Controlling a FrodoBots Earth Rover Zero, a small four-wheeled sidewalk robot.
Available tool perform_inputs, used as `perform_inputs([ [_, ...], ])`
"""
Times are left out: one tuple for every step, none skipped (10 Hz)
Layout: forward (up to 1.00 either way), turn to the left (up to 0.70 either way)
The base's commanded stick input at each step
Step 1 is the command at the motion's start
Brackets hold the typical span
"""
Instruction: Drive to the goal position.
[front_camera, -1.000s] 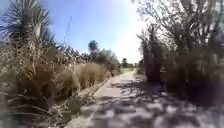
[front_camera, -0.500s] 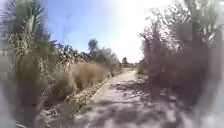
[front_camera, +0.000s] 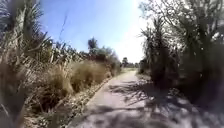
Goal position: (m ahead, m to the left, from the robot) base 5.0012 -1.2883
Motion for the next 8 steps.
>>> perform_inputs([
  [0.70, -0.04],
  [0.70, -0.04],
  [0.70, -0.04],
  [0.70, -0.04],
  [0.70, -0.04],
  [0.70, -0.04],
  [0.70, -0.05],
  [0.70, -0.05],
])
